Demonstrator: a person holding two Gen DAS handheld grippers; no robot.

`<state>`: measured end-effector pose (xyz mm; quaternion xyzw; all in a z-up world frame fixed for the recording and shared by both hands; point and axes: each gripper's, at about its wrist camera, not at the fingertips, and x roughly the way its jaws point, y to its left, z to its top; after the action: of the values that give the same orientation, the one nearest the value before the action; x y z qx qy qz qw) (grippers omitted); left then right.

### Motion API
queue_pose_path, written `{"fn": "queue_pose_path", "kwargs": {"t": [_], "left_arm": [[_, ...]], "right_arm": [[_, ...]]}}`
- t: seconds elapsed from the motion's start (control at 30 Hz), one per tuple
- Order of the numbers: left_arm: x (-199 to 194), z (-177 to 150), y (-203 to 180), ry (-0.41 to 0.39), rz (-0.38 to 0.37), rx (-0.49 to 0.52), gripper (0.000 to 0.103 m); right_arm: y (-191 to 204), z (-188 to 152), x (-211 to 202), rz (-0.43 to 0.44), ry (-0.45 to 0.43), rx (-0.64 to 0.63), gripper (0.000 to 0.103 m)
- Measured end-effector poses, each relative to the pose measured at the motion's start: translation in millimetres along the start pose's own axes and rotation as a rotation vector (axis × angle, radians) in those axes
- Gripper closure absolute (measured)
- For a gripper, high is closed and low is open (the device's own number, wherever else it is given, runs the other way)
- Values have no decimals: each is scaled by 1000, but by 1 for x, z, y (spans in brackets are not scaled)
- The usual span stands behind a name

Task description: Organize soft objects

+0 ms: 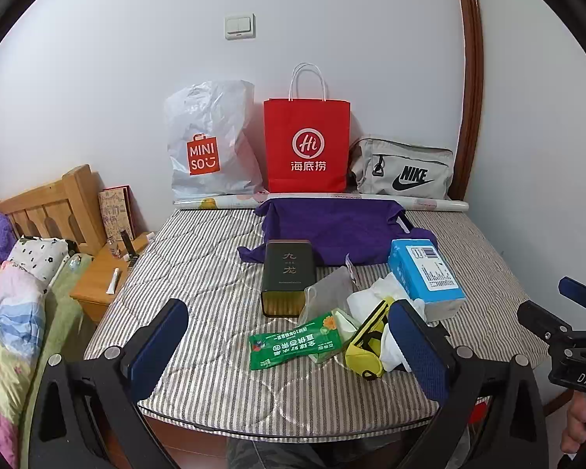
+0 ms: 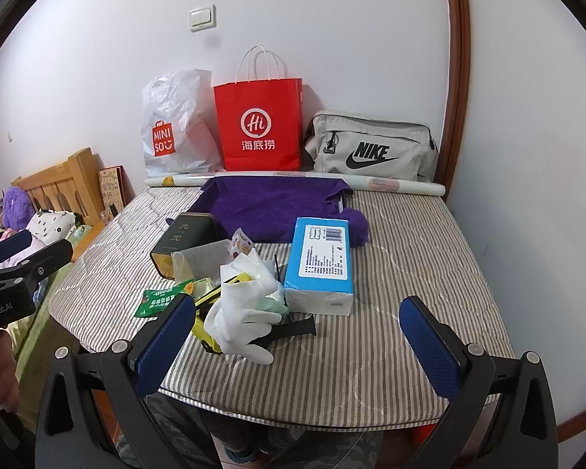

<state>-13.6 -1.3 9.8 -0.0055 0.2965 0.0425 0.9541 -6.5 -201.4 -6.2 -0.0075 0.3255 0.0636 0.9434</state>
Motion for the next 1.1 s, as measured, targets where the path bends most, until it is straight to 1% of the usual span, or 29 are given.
{"fn": "queue_pose_path", "kwargs": {"t": [0.57, 0.7, 0.9, 1.1], "left_arm": [[2, 0, -2, 4, 0, 4, 0], [10, -2, -2, 20, -20, 5, 0], [26, -6, -2, 39, -26, 0, 0], [47, -15, -1, 78, -20, 3, 0]], "right_arm": [[4, -2, 5, 10, 11, -7, 0], [5, -3, 9, 14, 18, -10, 0], [3, -5, 20, 28, 30, -1, 0], [-2, -11, 43, 35, 77, 19, 0]]}}
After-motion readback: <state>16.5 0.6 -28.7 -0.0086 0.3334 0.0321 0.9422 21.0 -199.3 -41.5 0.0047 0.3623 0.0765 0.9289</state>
